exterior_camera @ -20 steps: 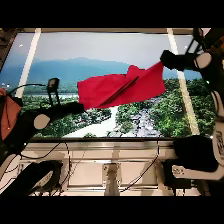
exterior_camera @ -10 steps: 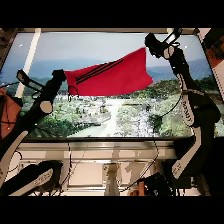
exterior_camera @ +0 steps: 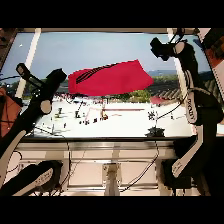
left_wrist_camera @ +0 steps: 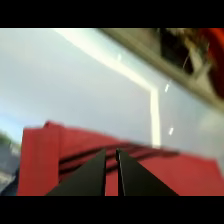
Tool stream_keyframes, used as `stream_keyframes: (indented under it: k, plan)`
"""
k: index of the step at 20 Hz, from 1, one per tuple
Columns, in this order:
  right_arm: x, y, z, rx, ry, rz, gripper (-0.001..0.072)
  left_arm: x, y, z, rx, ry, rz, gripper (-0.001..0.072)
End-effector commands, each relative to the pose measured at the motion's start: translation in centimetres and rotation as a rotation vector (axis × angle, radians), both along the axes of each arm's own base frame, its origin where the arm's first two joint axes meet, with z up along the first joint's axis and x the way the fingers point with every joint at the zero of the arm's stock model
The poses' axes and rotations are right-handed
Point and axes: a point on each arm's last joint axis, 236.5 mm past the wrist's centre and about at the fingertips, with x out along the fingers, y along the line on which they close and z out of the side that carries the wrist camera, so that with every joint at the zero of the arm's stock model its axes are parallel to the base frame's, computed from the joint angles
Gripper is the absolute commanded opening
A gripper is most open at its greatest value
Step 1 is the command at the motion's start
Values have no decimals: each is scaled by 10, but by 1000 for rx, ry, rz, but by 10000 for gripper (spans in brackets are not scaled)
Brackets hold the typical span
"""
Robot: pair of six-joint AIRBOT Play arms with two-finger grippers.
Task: Fold the clothes and pants, and hang the long-sleeved shirts on hangers.
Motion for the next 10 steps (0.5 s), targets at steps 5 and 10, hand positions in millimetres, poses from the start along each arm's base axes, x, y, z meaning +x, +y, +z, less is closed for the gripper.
stream_keyframes:
  k: [5,10]
  plan:
    - [-127,-42,-13,251,283,440,2,-106,9,-35,324,420,-178,19]
    - [-174,-39,-70,371,413,390,3,-190,8,-82,372,791,-284,19]
